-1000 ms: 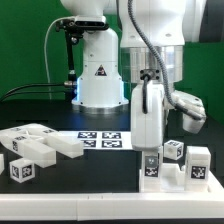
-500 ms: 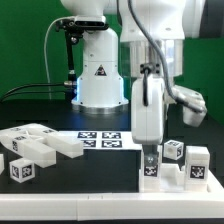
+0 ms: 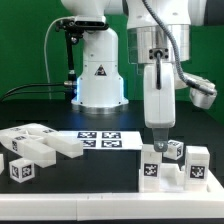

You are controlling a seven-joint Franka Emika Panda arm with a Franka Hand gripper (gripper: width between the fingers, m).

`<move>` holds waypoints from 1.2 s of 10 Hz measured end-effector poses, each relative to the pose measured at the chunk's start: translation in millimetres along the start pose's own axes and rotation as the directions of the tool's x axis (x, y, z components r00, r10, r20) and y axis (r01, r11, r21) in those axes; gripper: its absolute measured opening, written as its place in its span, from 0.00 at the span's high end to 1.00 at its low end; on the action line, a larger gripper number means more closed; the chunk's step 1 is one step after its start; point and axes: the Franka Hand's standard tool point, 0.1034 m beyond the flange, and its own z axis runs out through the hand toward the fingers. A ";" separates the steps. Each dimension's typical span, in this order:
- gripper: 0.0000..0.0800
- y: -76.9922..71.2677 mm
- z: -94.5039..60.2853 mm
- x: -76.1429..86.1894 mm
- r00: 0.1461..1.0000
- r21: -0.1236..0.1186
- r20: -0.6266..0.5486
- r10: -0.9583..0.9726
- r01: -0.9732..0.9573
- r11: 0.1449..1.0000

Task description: Assemble chair

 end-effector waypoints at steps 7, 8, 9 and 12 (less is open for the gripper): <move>0.19 21.7 -7.5 -20.4 0.871 0.012 -0.009 -0.492 0.492 0.871; 0.19 20.6 -6.6 -16.7 0.840 0.010 -0.012 -0.543 0.543 0.840; 0.19 20.6 -6.4 -16.0 0.810 0.008 -0.013 -0.587 0.587 0.810; 0.19 23.0 -4.8 -17.6 0.594 0.015 -0.036 -0.803 0.804 0.594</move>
Offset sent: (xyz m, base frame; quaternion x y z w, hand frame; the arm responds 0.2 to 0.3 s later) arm -0.0152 0.0102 0.0143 0.0259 -0.0188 -0.0925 0.9952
